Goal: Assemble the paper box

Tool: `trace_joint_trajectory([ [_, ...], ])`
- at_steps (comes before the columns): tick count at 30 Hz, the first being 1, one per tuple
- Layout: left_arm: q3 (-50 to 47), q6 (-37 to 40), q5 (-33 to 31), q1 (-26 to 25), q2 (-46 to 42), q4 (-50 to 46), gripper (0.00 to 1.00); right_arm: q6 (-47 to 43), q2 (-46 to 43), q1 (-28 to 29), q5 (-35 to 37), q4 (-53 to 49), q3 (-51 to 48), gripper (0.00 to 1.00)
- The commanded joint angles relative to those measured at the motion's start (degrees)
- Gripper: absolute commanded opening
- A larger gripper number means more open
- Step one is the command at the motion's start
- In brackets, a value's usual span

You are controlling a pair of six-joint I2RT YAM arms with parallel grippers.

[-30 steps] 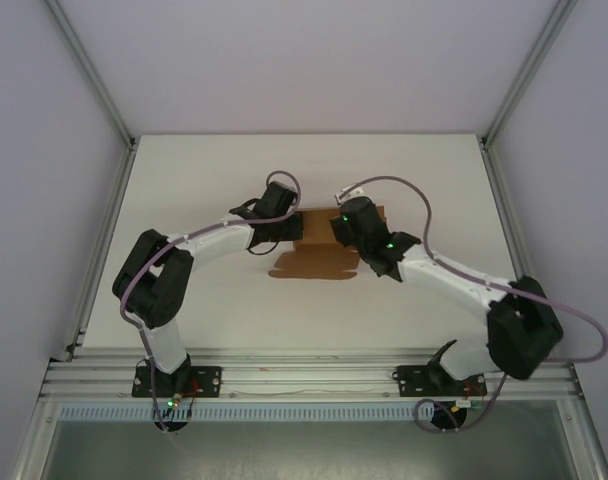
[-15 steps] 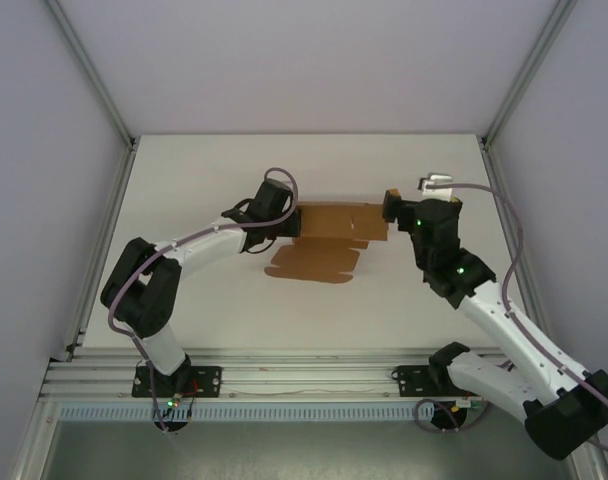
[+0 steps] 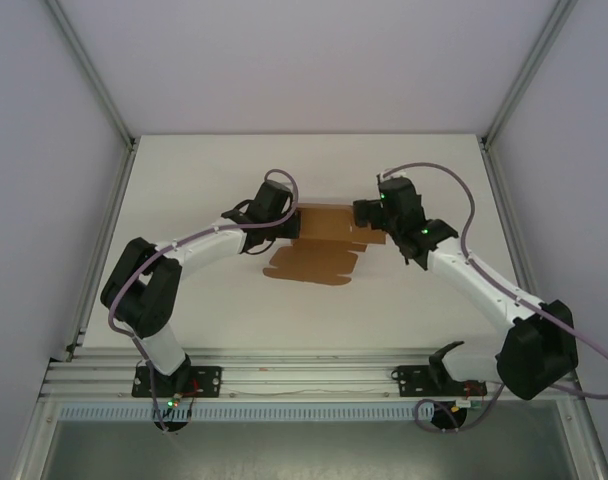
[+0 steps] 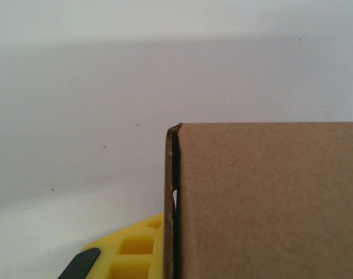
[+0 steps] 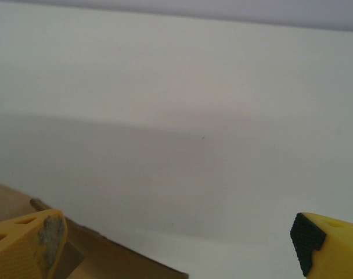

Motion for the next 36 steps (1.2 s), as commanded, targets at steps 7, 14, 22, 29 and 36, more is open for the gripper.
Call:
trace_joint_trajectory([
  [7, 0.4, -1.5, 2.1, -0.6, -0.8, 2.3, 0.0, 1.5, 1.0, 0.7, -4.8, 1.3, -2.9, 1.0],
  [14, -0.1, -0.9, 3.4, -0.8, -1.3, 3.6, 0.0, 2.0, 5.1, 5.3, 2.2, 14.8, -5.2, 1.0],
  [22, -0.1, -0.7, 1.6, -2.0, -2.3, 3.8, 0.0, 6.6, 11.0, 12.1, 25.8, 29.7, -5.7, 1.0],
  [29, 0.1, -1.9, 0.8, -2.6, -2.2, 5.0, 0.0, 11.1, 15.6, 17.0, 36.5, 34.2, -3.3, 1.0],
  [36, -1.4, -2.5, -3.2, -2.7, -3.8, 5.1, 0.0, 10.0, 13.3, 18.0, 42.1, 29.7, -4.1, 1.0],
])
